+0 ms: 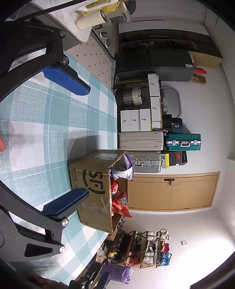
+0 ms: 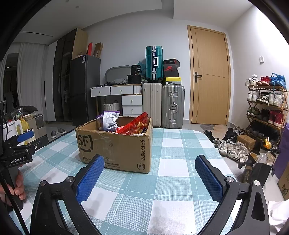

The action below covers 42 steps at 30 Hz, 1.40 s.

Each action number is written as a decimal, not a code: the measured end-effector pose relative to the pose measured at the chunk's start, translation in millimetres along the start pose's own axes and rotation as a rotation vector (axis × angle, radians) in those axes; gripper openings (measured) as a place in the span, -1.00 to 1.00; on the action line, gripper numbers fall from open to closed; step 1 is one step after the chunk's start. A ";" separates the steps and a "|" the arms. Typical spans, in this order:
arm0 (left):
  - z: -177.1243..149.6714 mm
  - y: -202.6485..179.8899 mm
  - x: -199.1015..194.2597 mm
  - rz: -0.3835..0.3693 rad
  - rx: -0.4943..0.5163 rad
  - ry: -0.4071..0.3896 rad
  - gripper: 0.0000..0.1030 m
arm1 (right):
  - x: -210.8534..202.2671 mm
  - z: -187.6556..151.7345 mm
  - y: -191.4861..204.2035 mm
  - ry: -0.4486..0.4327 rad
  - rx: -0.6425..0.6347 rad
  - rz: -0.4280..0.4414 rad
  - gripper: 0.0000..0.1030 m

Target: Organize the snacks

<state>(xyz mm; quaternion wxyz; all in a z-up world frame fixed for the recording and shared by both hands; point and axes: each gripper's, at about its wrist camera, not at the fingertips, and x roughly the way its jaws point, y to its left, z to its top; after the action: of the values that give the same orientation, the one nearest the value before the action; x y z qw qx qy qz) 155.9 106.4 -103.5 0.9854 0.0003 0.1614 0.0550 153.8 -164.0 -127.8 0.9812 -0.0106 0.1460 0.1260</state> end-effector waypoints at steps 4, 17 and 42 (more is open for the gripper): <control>-0.2 -0.2 0.3 0.000 0.001 0.000 0.98 | -0.2 0.0 0.1 0.000 0.000 0.000 0.99; -0.6 -0.1 -1.0 0.000 -0.001 -0.001 0.98 | -0.7 0.0 0.1 0.000 0.000 0.000 0.99; 0.0 -1.1 0.0 0.000 -0.002 -0.007 0.98 | -0.5 0.1 0.0 0.000 0.000 0.000 0.99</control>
<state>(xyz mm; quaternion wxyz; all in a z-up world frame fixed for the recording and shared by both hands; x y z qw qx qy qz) 156.1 105.3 -103.5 0.9859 -0.0006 0.1577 0.0554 153.3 -164.1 -127.6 0.9812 -0.0106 0.1460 0.1261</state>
